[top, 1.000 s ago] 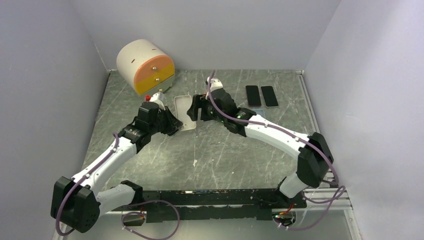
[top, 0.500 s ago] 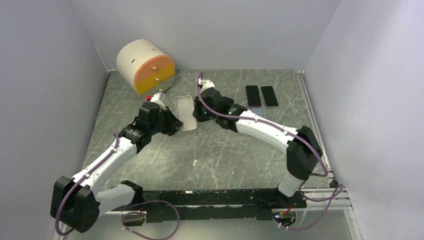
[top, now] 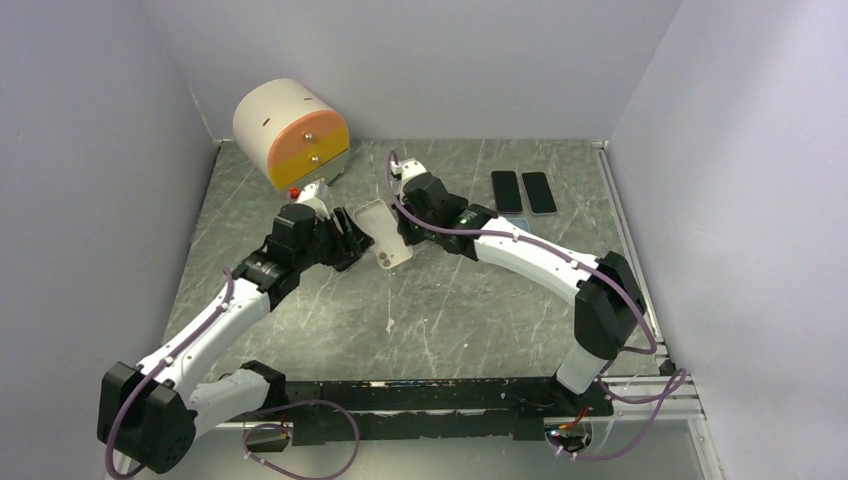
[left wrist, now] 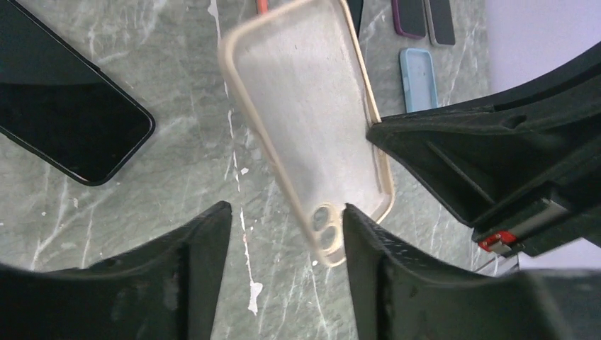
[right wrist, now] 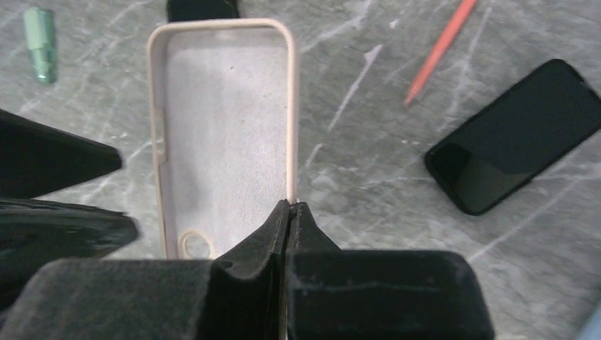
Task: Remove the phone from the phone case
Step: Place the phone case at the center of the board.
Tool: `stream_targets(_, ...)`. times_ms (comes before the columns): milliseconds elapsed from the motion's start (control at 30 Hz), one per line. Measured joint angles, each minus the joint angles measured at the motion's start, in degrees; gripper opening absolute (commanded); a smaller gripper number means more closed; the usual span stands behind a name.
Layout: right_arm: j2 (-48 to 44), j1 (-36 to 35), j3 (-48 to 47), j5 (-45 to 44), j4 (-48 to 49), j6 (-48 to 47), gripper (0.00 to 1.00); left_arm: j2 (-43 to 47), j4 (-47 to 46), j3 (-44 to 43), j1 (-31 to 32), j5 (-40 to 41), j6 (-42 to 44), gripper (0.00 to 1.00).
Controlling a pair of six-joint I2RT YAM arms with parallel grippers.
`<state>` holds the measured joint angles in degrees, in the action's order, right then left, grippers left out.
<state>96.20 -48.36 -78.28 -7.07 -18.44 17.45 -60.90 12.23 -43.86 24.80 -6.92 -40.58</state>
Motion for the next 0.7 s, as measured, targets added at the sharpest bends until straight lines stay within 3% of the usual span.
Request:
stream_targets(100, -1.31, 2.03, 0.55, 0.37, -1.57, -2.62, 0.00, 1.95, 0.37, 0.00, -0.26, 1.55, 1.16, 0.84)
stream_targets(233, -5.90, 9.07, 4.11, 1.90, -3.30, -6.21, 0.00, 5.73, 2.54, 0.00, -2.12, 3.54, 3.08, 0.94)
stream_targets(467, -14.97, 26.47, 12.31, 5.05, -5.75, -14.97, 0.00, 10.67, 6.60, 0.00, -8.39, 7.43, 8.17, 0.95)
stream_targets(700, -17.18, 41.64, 17.68, 7.13, -6.62, -23.89, 0.00, 13.14, 9.05, 0.00, -8.41, 13.57, 15.34, 0.95)
